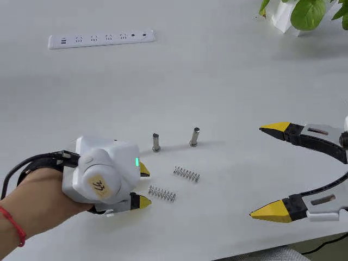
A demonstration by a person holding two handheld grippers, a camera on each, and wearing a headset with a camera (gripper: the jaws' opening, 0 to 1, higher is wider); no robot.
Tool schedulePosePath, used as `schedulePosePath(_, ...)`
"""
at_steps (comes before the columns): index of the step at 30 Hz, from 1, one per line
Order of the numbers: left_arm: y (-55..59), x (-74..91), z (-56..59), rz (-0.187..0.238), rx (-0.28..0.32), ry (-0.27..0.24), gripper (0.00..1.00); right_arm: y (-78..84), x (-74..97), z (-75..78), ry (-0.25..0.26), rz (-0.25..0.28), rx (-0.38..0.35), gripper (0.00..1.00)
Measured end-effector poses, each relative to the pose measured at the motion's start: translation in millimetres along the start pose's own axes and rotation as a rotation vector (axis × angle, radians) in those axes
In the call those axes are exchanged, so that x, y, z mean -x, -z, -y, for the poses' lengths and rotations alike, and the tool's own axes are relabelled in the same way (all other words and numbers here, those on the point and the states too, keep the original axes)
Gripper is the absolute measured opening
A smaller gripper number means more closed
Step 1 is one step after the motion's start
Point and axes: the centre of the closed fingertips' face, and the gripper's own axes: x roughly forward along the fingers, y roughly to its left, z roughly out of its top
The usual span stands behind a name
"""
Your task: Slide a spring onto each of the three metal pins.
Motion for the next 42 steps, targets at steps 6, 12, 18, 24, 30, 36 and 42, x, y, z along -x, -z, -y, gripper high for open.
schedulePosePath(6,3.3,-7.8,1.3,-0.037,-0.027,0.012,0.16,2.1,1.3,2.7,0.010,0.003,-0.006,0.95)
schedulePosePath(12,5.3,-10.7,-0.1,-0.075,-0.050,0.015,0.14,2.5,0.8,3.2,0.017,0.006,-0.014,0.94)
schedulePosePath(18,4.7,-12.2,0.7,-0.109,-0.085,0.024,0.10,4.9,1.5,3.2,0.022,0.005,-0.018,0.93)
schedulePosePath(24,4.1,-13.1,1.6,-0.129,-0.104,0.035,0.08,6.3,3.5,2.7,0.026,0.007,-0.021,0.92)
schedulePosePath(30,3.9,-13.2,1.5,-0.141,-0.115,0.039,0.08,6.0,4.7,2.9,0.033,0.009,-0.025,0.91)
schedulePosePath(36,3.7,-13.0,2.4,-0.158,-0.122,0.052,0.08,5.1,4.2,2.2,0.034,0.010,-0.025,0.90)
schedulePosePath(42,4.2,-12.7,5.8,-0.160,-0.082,0.073,0.07,4.0,4.2,1.3,0.035,0.013,-0.025,0.90)
